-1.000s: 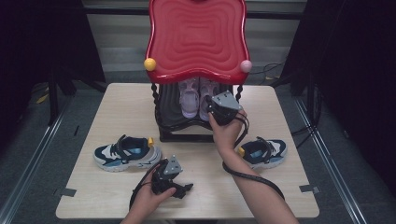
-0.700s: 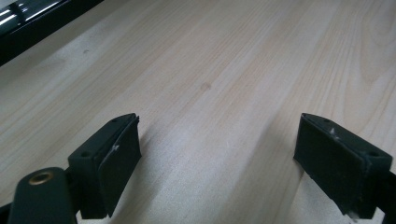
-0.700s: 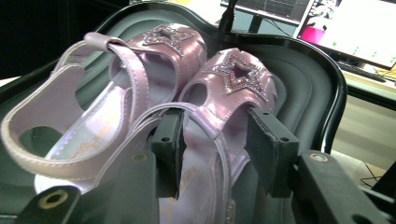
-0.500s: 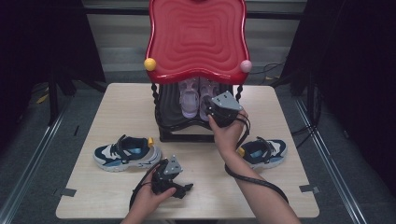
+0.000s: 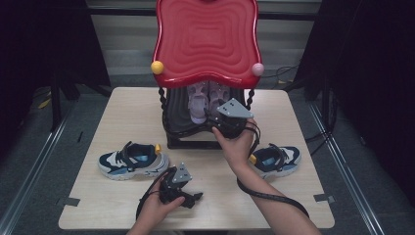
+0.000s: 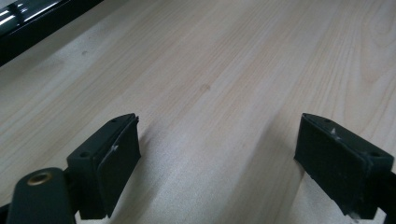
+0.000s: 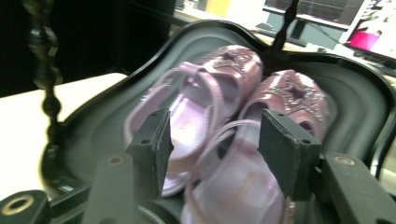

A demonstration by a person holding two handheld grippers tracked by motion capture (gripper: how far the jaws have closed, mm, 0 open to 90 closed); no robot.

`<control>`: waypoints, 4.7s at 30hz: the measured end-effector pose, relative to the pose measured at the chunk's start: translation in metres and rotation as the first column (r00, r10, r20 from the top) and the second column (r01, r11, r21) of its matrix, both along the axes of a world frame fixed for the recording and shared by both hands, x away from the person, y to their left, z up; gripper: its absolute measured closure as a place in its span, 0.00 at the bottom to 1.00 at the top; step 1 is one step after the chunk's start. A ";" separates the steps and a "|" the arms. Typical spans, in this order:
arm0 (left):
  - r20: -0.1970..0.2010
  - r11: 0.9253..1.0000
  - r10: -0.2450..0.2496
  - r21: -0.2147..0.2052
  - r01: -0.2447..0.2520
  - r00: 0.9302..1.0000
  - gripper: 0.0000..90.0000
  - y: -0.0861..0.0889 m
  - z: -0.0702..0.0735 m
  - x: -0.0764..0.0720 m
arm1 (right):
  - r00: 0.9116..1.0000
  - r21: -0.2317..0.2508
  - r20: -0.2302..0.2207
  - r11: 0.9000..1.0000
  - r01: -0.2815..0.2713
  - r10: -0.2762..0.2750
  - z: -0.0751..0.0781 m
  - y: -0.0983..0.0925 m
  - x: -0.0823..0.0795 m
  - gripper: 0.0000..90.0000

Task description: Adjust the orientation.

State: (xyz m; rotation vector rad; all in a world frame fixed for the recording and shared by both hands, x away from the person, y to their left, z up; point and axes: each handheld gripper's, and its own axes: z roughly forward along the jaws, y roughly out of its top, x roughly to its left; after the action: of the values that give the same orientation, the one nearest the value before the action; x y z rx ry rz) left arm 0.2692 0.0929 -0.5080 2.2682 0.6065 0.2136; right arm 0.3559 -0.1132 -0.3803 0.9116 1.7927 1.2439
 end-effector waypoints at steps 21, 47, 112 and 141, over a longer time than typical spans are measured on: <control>-0.001 1.000 0.002 0.001 -0.002 1.000 0.15 0.000 0.000 0.000 | 0.961 0.007 -0.151 0.972 -0.233 0.231 -0.010 -0.013 -0.042 0.32; 0.003 1.000 0.004 0.000 -0.004 1.000 0.15 -0.001 0.000 0.000 | 0.896 0.037 -0.298 0.942 -0.334 0.329 -0.049 -0.029 -0.074 0.26; 0.000 1.000 0.002 0.007 -0.002 1.000 0.15 0.000 0.000 0.000 | 0.729 -0.066 -0.532 0.838 -0.542 0.430 -0.127 -0.067 -0.114 0.16; -0.035 0.996 0.003 0.092 0.000 0.999 0.14 -0.005 0.010 0.001 | 0.730 -0.055 -0.521 0.835 -0.547 0.443 -0.129 -0.068 -0.115 0.15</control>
State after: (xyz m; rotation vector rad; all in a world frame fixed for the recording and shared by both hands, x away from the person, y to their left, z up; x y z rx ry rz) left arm 0.2704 0.0877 -0.4981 2.3648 0.6285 0.2075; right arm 0.2409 -0.1816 -0.5097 0.6751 2.6613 1.1648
